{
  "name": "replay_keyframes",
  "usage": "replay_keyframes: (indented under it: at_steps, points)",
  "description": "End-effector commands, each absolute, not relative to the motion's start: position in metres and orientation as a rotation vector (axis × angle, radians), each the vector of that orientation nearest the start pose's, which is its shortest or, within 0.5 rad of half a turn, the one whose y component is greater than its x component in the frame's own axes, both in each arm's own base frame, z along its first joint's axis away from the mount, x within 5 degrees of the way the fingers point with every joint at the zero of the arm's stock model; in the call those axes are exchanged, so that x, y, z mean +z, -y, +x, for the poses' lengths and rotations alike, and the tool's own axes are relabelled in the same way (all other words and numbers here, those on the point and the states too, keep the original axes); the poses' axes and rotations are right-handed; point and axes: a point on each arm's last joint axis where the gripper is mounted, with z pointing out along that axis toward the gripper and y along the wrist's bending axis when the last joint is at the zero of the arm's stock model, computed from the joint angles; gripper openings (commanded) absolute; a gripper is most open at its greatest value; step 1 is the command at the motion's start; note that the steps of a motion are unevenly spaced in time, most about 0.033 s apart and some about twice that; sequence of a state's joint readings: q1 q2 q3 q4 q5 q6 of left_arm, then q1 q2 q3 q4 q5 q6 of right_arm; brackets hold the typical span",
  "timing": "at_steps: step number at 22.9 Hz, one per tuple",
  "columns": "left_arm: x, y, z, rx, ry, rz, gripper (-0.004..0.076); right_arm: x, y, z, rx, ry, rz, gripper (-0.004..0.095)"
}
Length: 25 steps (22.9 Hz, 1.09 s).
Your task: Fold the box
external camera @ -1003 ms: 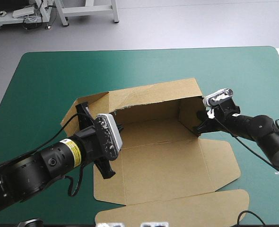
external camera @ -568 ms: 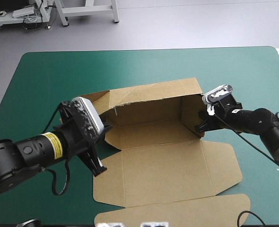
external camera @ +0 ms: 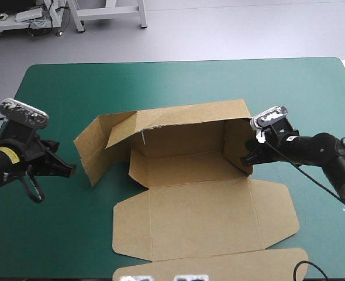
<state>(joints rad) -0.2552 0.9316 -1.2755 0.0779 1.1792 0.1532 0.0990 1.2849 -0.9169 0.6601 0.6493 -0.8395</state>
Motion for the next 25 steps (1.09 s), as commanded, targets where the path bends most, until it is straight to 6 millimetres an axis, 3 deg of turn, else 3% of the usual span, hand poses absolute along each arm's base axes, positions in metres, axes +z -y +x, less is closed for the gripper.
replay_keyframes:
  at_steps: [1, 3, 6, 10, 13, 17, 22, 25]
  points:
    - [0.444, 0.018, 0.132, 0.084, -2.257, 0.379, 0.0015, 0.311, -0.061, 0.252, 0.394, -2.252, -0.641, -0.0017]
    - [0.444, 0.005, 0.123, 0.187, -2.296, 0.328, 0.0013, 0.315, -0.06, 0.246, 0.409, -2.357, -0.655, -0.0018]
    - [0.448, -0.014, 0.115, 0.383, -2.286, 0.163, 0.0013, 0.335, -0.052, 0.235, 0.355, -2.552, -0.675, -0.0018]
    - [0.448, -0.009, 0.116, 0.318, -2.272, 0.164, 0.0013, 0.357, -0.047, 0.248, 0.272, -2.619, -0.654, -0.0018]
    - [0.45, -0.008, 0.117, 0.301, -2.254, 0.168, 0.0013, 0.346, -0.049, 0.272, 0.29, -2.697, -0.637, -0.0018]
    - [0.449, -0.007, 0.117, 0.279, -2.256, 0.17, 0.0013, 0.305, -0.053, 0.32, 0.328, -2.842, -0.59, -0.0018]
    - [0.449, -0.005, 0.117, 0.26, -2.26, 0.178, 0.0013, 0.285, -0.058, 0.35, 0.366, -2.886, -0.563, -0.0018]
    - [0.449, -0.005, 0.117, 0.26, -2.26, 0.178, 0.0013, 0.285, -0.062, 0.362, 0.408, -2.858, -0.58, -0.0018]
